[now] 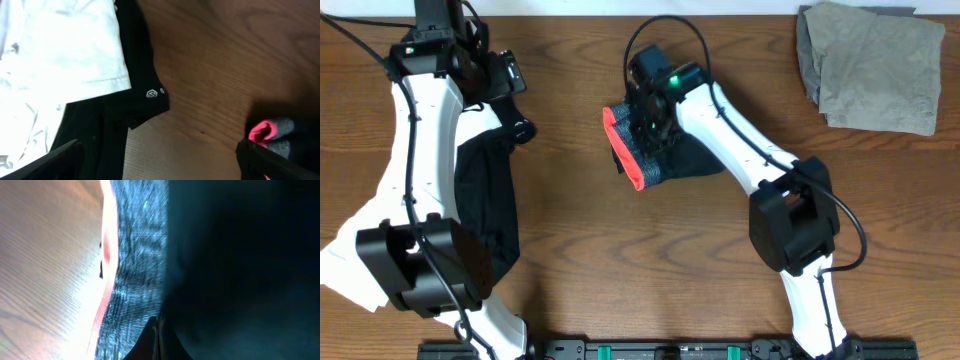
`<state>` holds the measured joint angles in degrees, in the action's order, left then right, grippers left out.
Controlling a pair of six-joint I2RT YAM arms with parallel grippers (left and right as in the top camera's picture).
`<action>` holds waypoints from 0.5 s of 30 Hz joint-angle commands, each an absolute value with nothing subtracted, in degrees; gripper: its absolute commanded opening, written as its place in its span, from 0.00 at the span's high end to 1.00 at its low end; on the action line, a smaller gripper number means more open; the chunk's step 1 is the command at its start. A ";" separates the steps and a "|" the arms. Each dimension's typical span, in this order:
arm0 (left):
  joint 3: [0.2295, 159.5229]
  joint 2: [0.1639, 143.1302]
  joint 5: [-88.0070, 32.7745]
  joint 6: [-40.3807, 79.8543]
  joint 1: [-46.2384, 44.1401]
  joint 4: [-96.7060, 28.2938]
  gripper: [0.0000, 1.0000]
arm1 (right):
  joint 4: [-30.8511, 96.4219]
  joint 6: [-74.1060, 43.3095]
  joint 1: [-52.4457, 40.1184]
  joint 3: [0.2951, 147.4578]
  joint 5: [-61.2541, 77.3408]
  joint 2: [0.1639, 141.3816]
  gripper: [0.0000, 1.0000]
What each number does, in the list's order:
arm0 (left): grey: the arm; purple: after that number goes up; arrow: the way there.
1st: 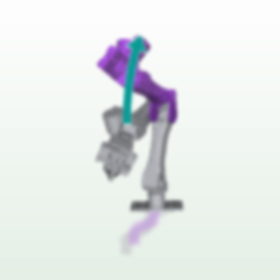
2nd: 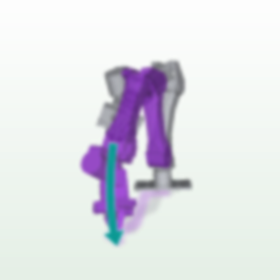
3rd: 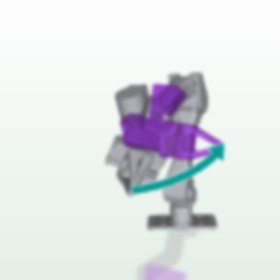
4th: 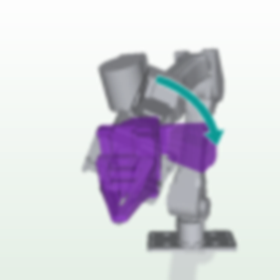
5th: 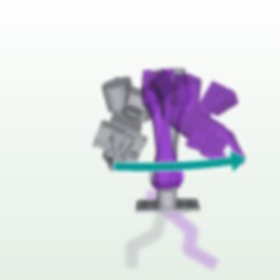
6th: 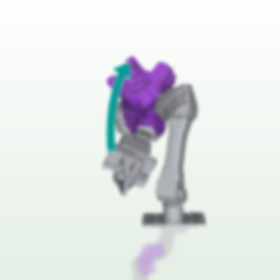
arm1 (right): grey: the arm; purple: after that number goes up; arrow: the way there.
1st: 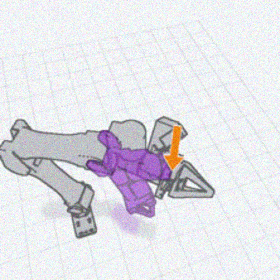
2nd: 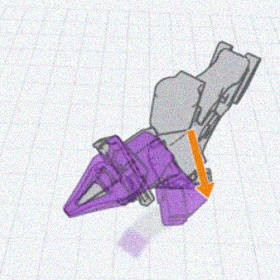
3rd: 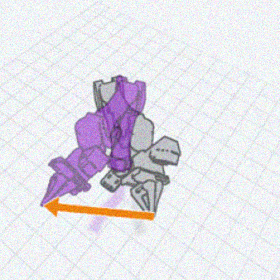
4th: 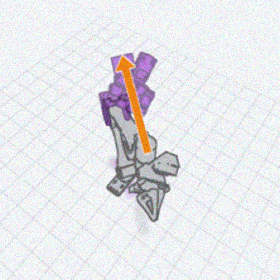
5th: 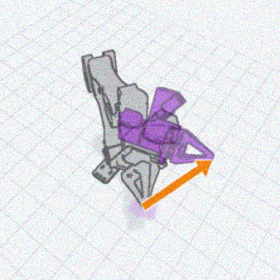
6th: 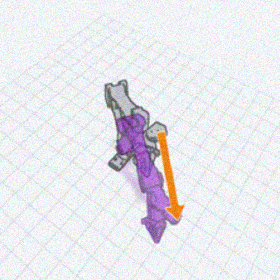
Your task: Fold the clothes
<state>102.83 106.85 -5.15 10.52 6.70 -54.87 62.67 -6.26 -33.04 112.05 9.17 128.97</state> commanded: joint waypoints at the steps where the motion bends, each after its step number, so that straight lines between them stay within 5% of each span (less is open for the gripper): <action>1: 102.54 108.47 -4.45 10.85 6.94 -54.74 0.02 | 61.98 -4.16 -34.20 108.86 9.47 128.60 0.99; 15: 102.54 109.43 -4.43 10.81 7.27 -54.78 0.02 | 65.73 8.64 -33.80 109.65 21.21 127.09 0.99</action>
<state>102.83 108.99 -5.15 10.52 6.74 -54.85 64.79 5.21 -33.98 108.18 17.30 128.97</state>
